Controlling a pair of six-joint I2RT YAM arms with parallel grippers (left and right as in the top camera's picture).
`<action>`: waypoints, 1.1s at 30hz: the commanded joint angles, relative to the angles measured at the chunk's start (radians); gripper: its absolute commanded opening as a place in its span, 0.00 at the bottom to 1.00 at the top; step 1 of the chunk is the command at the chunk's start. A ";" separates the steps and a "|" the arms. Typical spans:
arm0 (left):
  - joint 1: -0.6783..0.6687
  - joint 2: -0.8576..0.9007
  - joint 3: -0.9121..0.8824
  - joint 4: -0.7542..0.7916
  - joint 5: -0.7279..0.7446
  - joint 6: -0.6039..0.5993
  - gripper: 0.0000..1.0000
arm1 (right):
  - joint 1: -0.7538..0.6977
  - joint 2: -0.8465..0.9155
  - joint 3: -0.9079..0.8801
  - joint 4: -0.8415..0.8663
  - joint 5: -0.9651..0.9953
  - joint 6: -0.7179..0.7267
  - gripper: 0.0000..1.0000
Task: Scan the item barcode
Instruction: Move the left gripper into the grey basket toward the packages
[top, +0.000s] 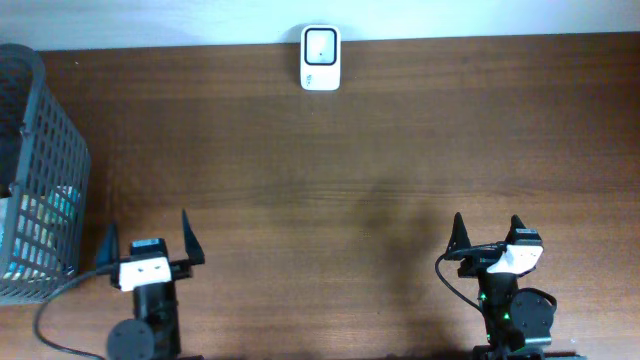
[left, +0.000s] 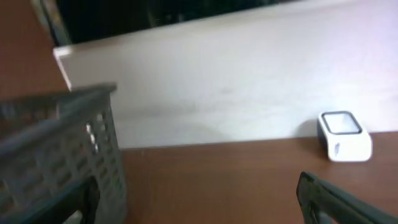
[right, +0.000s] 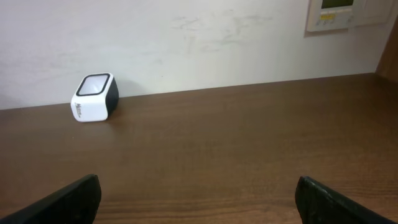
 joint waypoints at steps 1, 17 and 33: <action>-0.005 0.235 0.301 -0.054 0.079 0.076 0.99 | -0.006 -0.007 -0.008 0.000 0.019 0.002 0.99; -0.005 1.350 1.751 -1.174 0.590 0.052 0.99 | -0.006 -0.007 -0.008 0.000 0.019 0.002 0.99; 0.540 1.429 1.790 -1.196 0.039 -0.610 0.99 | -0.006 -0.007 -0.008 0.000 0.019 0.002 0.99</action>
